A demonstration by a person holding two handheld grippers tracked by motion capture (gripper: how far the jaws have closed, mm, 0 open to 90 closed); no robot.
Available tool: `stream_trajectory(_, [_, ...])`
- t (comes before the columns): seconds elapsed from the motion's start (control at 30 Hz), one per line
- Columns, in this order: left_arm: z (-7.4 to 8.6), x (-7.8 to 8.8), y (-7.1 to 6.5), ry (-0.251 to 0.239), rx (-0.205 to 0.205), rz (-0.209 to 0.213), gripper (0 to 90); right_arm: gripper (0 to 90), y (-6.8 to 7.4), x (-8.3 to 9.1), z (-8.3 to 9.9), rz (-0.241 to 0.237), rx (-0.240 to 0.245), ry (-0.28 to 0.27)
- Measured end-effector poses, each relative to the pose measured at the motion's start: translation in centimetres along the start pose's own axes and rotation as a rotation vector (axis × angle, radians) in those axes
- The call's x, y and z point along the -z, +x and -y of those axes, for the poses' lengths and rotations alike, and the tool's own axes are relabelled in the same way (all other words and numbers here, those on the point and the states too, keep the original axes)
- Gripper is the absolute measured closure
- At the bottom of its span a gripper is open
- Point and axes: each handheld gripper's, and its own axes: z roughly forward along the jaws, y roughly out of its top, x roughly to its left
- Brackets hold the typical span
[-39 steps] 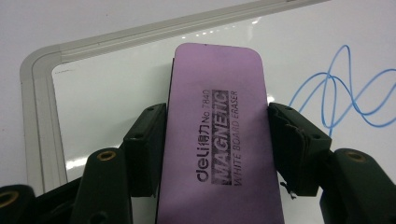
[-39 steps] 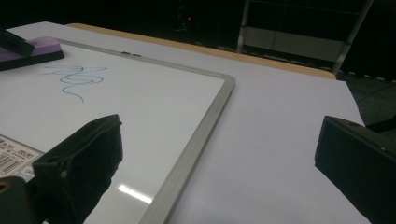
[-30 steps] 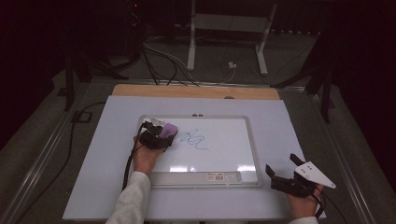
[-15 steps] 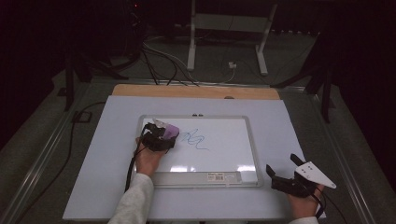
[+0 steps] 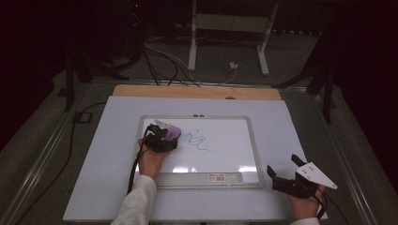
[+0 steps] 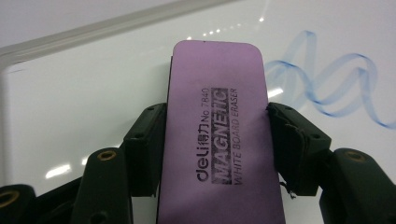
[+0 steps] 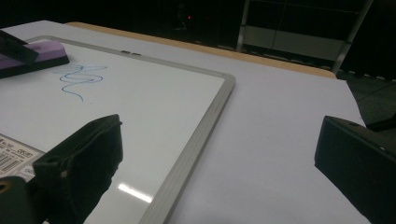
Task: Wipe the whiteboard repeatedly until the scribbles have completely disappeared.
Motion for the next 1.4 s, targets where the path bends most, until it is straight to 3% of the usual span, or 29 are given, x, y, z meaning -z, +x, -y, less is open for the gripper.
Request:
stream_trajectory(0.23, [0.8,0.7,-2.7,-0.004,-0.074,0.045,41.9,1.5,0.0,0.0,0.0,-0.001,-0.002,-0.001])
stream_trajectory(0.33, [0.7,0.6,-2.3,0.001,-0.05,0.057,41.9,1.5,0.0,0.1,0.0,0.001,-0.003,-0.002])
stream_trajectory(0.67, [-0.5,-0.5,1.1,0.0,0.052,-0.038,41.9,1.5,-0.1,0.1,0.0,0.001,-0.006,-0.001])
stream_trajectory(0.83, [-1.3,-1.2,2.0,0.002,0.069,-0.068,41.9,1.5,-0.1,0.0,0.0,0.001,-0.004,-0.001])
stream_trajectory(1.1, [-2.1,-1.9,1.9,0.004,0.082,-0.075,41.9,1.6,-0.1,0.0,0.0,0.002,-0.004,-0.002])
stream_trajectory(1.27, [-2.2,-2.1,1.1,0.005,0.059,-0.054,41.9,1.5,-0.1,0.0,0.0,0.002,-0.002,-0.001])
stream_trajectory(1.4, [-2.2,-2.1,-0.3,0.004,0.016,-0.027,41.9,1.5,-0.1,0.0,0.0,0.001,-0.001,-0.001])
